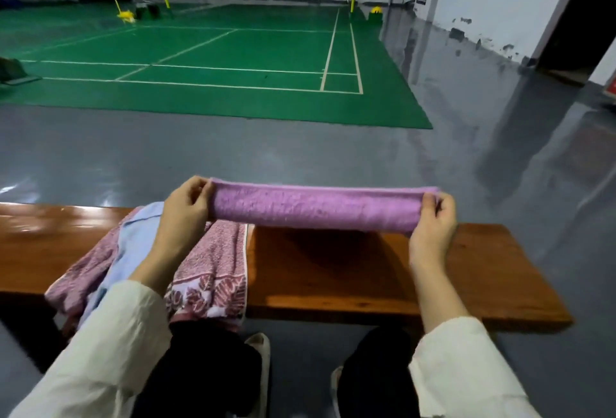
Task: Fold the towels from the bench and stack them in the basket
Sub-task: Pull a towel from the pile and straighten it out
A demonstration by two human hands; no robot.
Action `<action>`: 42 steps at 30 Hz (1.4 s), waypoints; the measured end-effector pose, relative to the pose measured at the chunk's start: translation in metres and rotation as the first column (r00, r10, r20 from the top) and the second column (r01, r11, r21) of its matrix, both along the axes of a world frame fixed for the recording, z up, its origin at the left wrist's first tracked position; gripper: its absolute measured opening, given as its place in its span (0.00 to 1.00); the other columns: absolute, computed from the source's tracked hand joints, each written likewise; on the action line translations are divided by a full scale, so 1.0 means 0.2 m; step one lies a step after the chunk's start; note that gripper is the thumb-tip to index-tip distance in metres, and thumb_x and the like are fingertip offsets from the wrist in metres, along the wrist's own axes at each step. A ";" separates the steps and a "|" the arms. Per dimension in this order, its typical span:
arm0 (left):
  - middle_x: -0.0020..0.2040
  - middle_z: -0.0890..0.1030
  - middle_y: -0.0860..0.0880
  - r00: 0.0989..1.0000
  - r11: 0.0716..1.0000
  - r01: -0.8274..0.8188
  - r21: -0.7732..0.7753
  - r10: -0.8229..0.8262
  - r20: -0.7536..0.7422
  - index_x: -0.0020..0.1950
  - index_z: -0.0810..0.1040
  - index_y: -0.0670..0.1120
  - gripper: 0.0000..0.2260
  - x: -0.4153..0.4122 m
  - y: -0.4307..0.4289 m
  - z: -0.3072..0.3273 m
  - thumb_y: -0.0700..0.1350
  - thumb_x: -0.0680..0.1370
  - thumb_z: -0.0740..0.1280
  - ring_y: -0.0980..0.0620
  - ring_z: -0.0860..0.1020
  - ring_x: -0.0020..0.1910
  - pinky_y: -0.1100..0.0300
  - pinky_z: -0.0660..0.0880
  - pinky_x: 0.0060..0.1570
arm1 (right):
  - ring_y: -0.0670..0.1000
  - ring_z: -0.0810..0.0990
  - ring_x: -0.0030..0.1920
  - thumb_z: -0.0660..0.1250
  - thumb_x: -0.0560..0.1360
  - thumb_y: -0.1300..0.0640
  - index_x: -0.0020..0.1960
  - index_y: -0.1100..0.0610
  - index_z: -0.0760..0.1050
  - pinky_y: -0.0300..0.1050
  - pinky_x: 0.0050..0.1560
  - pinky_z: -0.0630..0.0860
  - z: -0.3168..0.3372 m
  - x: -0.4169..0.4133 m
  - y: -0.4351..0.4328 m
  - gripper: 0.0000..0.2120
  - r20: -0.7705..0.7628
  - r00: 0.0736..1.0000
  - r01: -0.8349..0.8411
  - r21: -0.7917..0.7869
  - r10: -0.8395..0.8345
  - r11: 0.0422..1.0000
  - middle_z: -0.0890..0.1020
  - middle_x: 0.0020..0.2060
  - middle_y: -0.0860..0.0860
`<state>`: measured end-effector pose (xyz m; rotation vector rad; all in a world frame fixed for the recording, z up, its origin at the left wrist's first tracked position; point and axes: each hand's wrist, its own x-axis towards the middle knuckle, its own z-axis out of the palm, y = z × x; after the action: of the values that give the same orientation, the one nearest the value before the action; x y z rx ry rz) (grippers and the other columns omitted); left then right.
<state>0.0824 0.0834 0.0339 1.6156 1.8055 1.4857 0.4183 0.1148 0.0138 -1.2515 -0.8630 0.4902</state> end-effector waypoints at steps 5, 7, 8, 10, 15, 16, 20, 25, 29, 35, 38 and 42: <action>0.35 0.77 0.51 0.999 0.982 0.013 -0.186 -0.021 -0.042 0.41 0.77 0.45 0.08 0.01 -0.25 -0.38 0.38 0.80 0.63 0.54 0.72 0.35 0.66 0.68 0.37 | 0.51 0.71 0.45 0.58 0.81 0.63 0.48 0.59 0.71 0.39 0.44 0.68 -0.49 0.00 -0.27 0.05 -0.036 0.999 -0.001 -0.180 -0.006 0.984 0.74 0.43 0.55; 0.35 0.77 0.50 0.998 0.977 0.043 -0.210 -0.051 -0.034 0.41 0.77 0.44 0.08 0.04 -0.32 -0.46 0.38 0.79 0.63 0.55 0.71 0.35 0.70 0.66 0.35 | 0.53 0.72 0.46 0.58 0.81 0.61 0.48 0.59 0.72 0.45 0.48 0.69 -0.57 0.02 -0.32 0.05 -0.038 0.999 0.000 -0.227 -0.009 0.974 0.76 0.44 0.55; 0.35 0.77 0.48 0.997 0.975 0.055 -0.214 -0.065 -0.037 0.41 0.77 0.42 0.08 0.05 -0.33 -0.48 0.38 0.79 0.63 0.55 0.71 0.35 0.70 0.65 0.34 | 0.54 0.73 0.46 0.58 0.81 0.60 0.49 0.59 0.73 0.46 0.49 0.70 -0.58 0.02 -0.34 0.05 -0.030 1.000 0.001 -0.240 -0.008 0.971 0.76 0.45 0.55; 0.36 0.77 0.43 0.994 0.973 0.082 -0.215 -0.096 -0.055 0.41 0.78 0.40 0.08 0.06 -0.35 -0.49 0.37 0.79 0.63 0.51 0.71 0.36 0.69 0.65 0.34 | 0.53 0.73 0.47 0.58 0.81 0.62 0.52 0.63 0.74 0.41 0.47 0.68 -0.58 0.02 -0.35 0.07 0.004 1.000 -0.004 -0.265 0.005 0.964 0.76 0.46 0.55; 0.33 0.77 0.51 0.984 0.948 0.161 -0.274 -0.175 -0.027 0.40 0.78 0.48 0.07 0.08 -0.33 -0.49 0.41 0.78 0.66 0.57 0.70 0.32 0.67 0.66 0.31 | 0.51 0.74 0.55 0.60 0.77 0.68 0.61 0.63 0.74 0.32 0.54 0.64 -0.51 -0.12 -0.33 0.13 0.340 0.907 -0.118 -0.359 0.247 0.926 0.74 0.59 0.58; 0.33 0.77 0.52 0.982 0.945 0.170 -0.281 -0.187 -0.033 0.40 0.78 0.48 0.07 0.10 -0.31 -0.49 0.41 0.78 0.66 0.58 0.70 0.31 0.68 0.66 0.32 | 0.53 0.74 0.58 0.61 0.77 0.68 0.61 0.63 0.75 0.30 0.56 0.62 -0.50 -0.18 -0.33 0.14 0.389 0.868 -0.168 -0.356 0.309 0.919 0.73 0.60 0.58; 0.36 0.80 0.53 0.978 0.945 0.180 -0.273 -0.201 -0.051 0.43 0.80 0.46 0.05 0.19 -0.26 -0.49 0.43 0.78 0.68 0.60 0.74 0.34 0.66 0.70 0.37 | 0.46 0.73 0.61 0.66 0.76 0.63 0.63 0.60 0.74 0.29 0.61 0.64 -0.42 -0.52 -0.34 0.15 0.295 0.671 -0.573 -0.375 0.680 0.729 0.76 0.61 0.53; 0.38 0.81 0.53 0.975 0.948 0.217 -0.234 -0.223 -0.001 0.43 0.80 0.47 0.05 0.21 -0.18 -0.53 0.41 0.78 0.67 0.65 0.75 0.35 0.71 0.69 0.39 | 0.47 0.77 0.56 0.69 0.74 0.59 0.58 0.59 0.77 0.44 0.60 0.73 -0.50 -0.81 -0.22 0.13 0.132 0.573 -0.697 -0.440 0.809 0.565 0.81 0.55 0.52; 0.38 0.81 0.55 0.980 0.948 0.194 -0.252 -0.200 0.003 0.43 0.80 0.47 0.05 0.15 -0.05 -0.56 0.42 0.77 0.67 0.67 0.75 0.36 0.72 0.68 0.39 | 0.46 0.77 0.42 0.72 0.73 0.57 0.48 0.58 0.79 0.50 0.51 0.75 -0.55 -0.85 -0.06 0.06 0.078 0.609 -0.694 -0.429 0.790 0.578 0.82 0.41 0.51; 0.31 0.79 0.58 0.951 0.856 0.285 -0.431 -0.310 0.012 0.41 0.81 0.46 0.07 0.08 0.27 -0.58 0.45 0.78 0.66 0.65 0.74 0.32 0.67 0.72 0.38 | 0.44 0.80 0.44 0.71 0.73 0.53 0.46 0.54 0.80 0.48 0.51 0.77 -0.66 -0.88 0.15 0.05 0.048 0.700 -0.628 -0.434 0.713 0.646 0.84 0.42 0.47; 0.39 0.81 0.52 0.983 0.865 0.136 -0.484 -0.178 -0.041 0.46 0.80 0.45 0.05 0.01 0.44 -0.61 0.45 0.78 0.66 0.53 0.77 0.40 0.59 0.71 0.43 | 0.43 0.80 0.46 0.71 0.73 0.54 0.42 0.50 0.78 0.45 0.53 0.76 -0.73 -0.86 0.25 0.02 0.052 0.752 -0.576 -0.433 0.657 0.693 0.83 0.41 0.43; 0.46 0.80 0.45 0.970 0.849 -0.097 -0.520 -0.037 -0.242 0.53 0.78 0.41 0.10 0.00 0.59 -0.67 0.47 0.77 0.68 0.46 0.76 0.45 0.57 0.69 0.43 | 0.44 0.80 0.45 0.69 0.73 0.47 0.43 0.48 0.77 0.50 0.53 0.77 -0.79 -0.85 0.32 0.05 0.079 0.755 -0.562 -0.434 0.651 0.704 0.82 0.41 0.40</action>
<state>0.0817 0.2005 -0.0996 1.5234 2.1336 0.7052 0.2477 0.1797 -0.1437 -1.3776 -1.4510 1.1180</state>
